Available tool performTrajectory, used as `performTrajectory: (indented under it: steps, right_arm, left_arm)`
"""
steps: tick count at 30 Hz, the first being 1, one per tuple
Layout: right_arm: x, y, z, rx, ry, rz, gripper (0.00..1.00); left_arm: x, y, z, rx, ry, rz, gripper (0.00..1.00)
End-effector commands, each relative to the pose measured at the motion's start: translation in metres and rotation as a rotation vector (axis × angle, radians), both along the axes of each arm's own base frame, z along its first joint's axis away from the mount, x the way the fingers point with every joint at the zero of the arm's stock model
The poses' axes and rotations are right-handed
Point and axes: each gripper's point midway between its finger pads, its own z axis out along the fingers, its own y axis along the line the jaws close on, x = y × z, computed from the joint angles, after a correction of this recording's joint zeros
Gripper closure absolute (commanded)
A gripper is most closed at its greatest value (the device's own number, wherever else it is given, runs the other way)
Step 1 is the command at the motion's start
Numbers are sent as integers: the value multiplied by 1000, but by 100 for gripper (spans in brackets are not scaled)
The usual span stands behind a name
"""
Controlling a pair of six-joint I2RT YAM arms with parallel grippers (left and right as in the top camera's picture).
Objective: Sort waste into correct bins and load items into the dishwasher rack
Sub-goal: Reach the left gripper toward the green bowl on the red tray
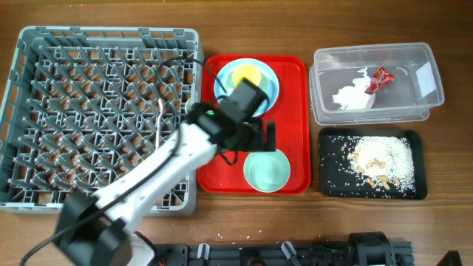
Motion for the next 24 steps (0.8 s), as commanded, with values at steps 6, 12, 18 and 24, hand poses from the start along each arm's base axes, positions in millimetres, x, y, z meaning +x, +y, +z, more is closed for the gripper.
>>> performTrajectory:
  steps: [6, 12, 18, 24]
  right_arm:
    - [0, -3, 1, -6, 3, -16, 0]
    - [0, -3, 1, -6, 3, -17, 0]
    - [0, -3, 1, -6, 3, -17, 0]
    - [0, -3, 1, -6, 3, -17, 0]
  left_arm:
    - [-24, -57, -34, 48, -62, -143, 68]
    - [-50, -71, -60, 204, -162, -230, 74]
    - [-52, -69, -73, 236, -137, -236, 71]
    - [-60, -64, -76, 263, -116, -252, 73]
